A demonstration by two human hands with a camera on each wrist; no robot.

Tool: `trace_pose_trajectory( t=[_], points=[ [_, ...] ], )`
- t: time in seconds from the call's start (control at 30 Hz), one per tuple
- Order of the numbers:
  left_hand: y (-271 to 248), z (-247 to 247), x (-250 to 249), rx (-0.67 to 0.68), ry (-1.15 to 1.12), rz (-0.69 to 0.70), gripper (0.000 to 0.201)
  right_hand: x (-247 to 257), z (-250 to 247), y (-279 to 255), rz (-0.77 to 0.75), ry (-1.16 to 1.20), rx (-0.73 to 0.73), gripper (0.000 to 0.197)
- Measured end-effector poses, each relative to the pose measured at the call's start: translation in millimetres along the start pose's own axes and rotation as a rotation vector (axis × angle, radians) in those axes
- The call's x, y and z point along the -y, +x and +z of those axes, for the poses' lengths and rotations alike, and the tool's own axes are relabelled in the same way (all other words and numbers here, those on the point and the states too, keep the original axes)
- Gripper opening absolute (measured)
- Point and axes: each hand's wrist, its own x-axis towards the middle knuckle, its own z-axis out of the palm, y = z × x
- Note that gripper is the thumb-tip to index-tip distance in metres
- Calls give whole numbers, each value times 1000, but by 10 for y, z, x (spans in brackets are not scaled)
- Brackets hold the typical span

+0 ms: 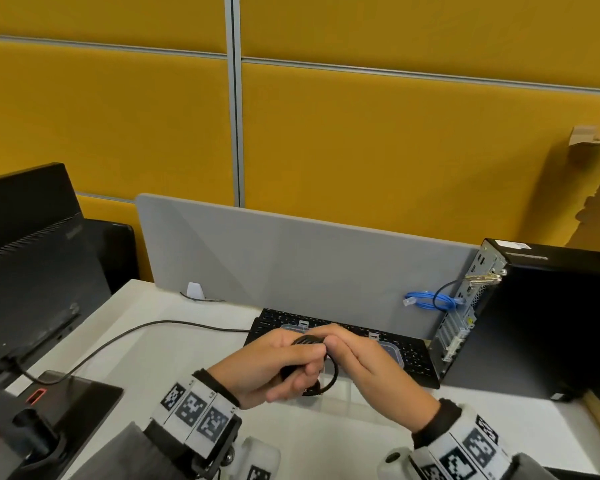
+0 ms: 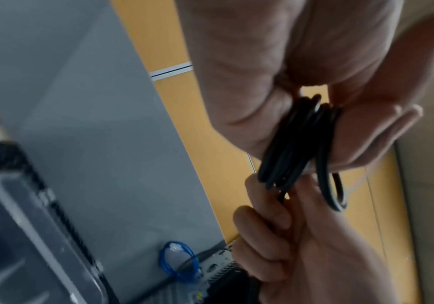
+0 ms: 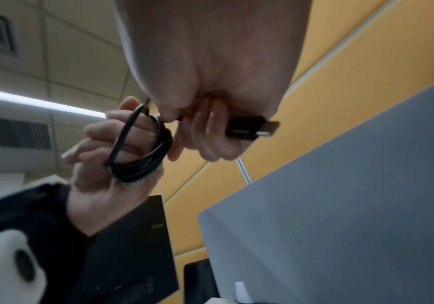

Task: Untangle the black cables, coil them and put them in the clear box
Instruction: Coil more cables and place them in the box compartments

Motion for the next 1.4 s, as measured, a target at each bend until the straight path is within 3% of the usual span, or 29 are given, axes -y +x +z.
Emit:
trace_pose_trajectory(
  t=[0.13,0.3,0.43,0.6,0.67,0.77,0.83,0.93,1.07,1.1,1.13,1.2,1.3,1.4],
  points=[
    [6,25,2,-58,-64,41,30,96,18,19,49,88,-45,35],
    [59,105,-57,-364,219,43,32,99,35,79,162,80,-108,33],
    [89,171,-42,-482,373,108,30,76,23,112,194,8,-147,33],
    [97,98,-56,-516,391,66,24,205,-70,110,191,63,-156,34],
    [95,66,-20,-553,521,49,21,242,-88,92,208,122,-101,31],
    [86,81,22,-517,811,104,25,164,-81,81,204,93,-68,42],
    [77,65,23,-470,904,121,27,142,-115,80,225,120,-12,35],
    [51,12,-10,-388,866,104,30,119,-263,39,218,126,45,19],
    [34,49,-51,-416,672,184,31,-91,-326,18,86,-389,-220,17],
    [48,77,-57,-424,634,204,28,-118,-297,26,87,-397,-295,17],
    [70,106,-60,-433,593,225,27,-126,-260,45,111,-319,-357,16],
    [122,157,-59,-453,517,268,27,-52,-220,83,197,56,-438,17],
    [209,158,3,-477,424,261,27,125,-177,116,312,703,-353,18],
    [262,117,62,-544,438,225,28,242,-96,154,384,971,-291,21]
  ],
)
